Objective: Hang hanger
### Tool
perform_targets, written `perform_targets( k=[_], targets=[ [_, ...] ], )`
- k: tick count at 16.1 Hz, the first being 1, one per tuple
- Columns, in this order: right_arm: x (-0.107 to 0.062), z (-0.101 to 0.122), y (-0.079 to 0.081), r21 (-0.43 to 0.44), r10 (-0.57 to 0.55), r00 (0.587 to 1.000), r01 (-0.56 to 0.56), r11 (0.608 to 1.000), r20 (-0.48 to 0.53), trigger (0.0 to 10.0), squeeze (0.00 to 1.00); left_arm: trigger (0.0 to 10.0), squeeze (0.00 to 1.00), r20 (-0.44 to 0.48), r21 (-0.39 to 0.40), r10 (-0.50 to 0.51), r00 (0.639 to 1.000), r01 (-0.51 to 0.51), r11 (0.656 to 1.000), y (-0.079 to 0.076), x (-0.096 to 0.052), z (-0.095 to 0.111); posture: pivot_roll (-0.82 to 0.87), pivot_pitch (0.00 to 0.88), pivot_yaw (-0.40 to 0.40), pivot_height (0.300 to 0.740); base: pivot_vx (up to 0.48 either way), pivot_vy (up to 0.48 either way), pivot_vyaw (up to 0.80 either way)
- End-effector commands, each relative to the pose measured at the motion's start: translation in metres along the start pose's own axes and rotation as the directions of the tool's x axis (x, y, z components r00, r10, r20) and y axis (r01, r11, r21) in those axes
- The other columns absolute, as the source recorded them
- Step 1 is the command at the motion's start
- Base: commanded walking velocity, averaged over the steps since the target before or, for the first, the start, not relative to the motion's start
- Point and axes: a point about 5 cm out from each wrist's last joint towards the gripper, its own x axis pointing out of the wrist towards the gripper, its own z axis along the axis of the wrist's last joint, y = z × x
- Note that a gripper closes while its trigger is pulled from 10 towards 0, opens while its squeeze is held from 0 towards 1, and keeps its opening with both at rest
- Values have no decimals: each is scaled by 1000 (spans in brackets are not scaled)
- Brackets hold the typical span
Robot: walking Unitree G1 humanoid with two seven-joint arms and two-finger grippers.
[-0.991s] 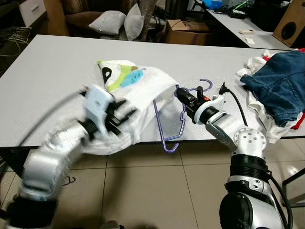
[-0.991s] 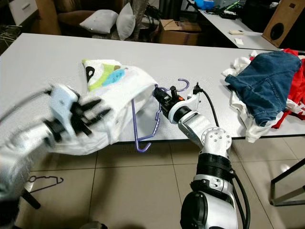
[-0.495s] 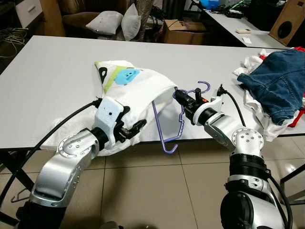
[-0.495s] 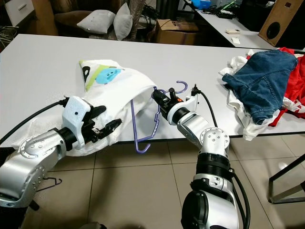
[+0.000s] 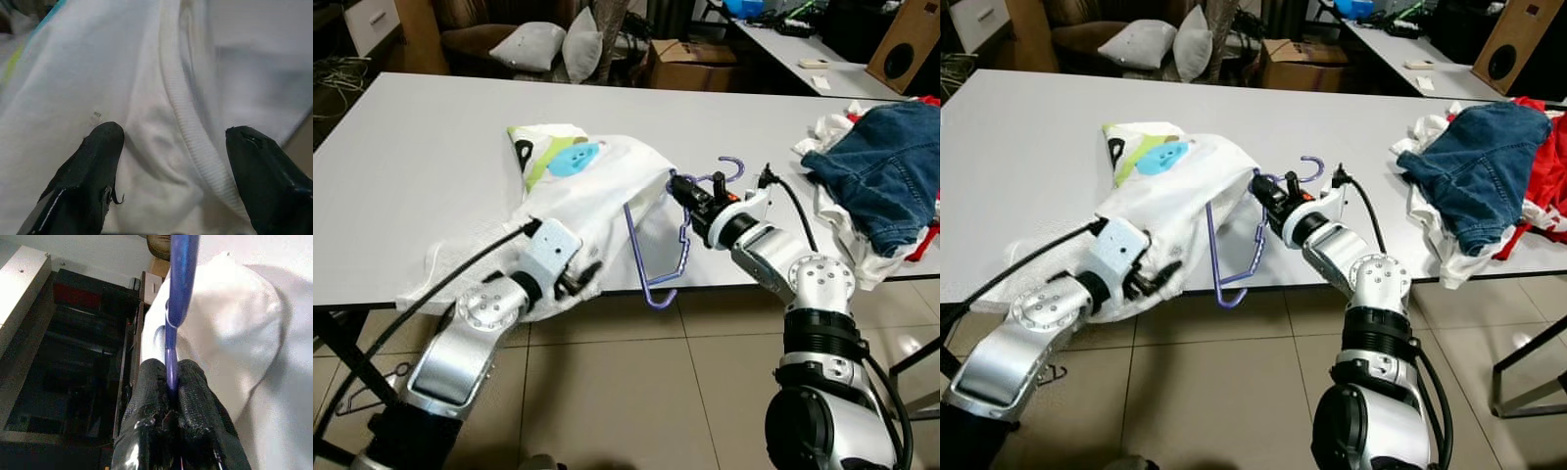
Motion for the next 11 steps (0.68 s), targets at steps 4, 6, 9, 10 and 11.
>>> perform_targets(
  k=[4,6,9,10,11],
  targets=[
    [-2,8,7,-13,26,999,-25,1000,22,10000,0,0,0,30,37,15,999,-16,999,2,2,5,69,0,-84,740,0,0,0],
    [-2,8,7,-14,26,999,-25,1000,21,10000,0,0,0,33,38,5,999,-6,999,1,2,3,69,0,-85,740,0,0,0],
    [-2,8,7,-15,23,1000,-23,1000,21,10000,0,0,0,43,20,2,999,-3,1000,2,1,3,67,0,-84,740,0,0,0],
    [-2,8,6,-14,23,1000,-22,1000,21,10000,0,0,0,42,19,4,999,-5,1000,2,1,3,67,0,-84,740,0,0,0],
    [-2,8,6,-15,21,1000,-21,1000,22,10000,0,0,0,43,18,5,999,-6,1000,3,1,2,67,0,-85,740,0,0,0]
  ],
)
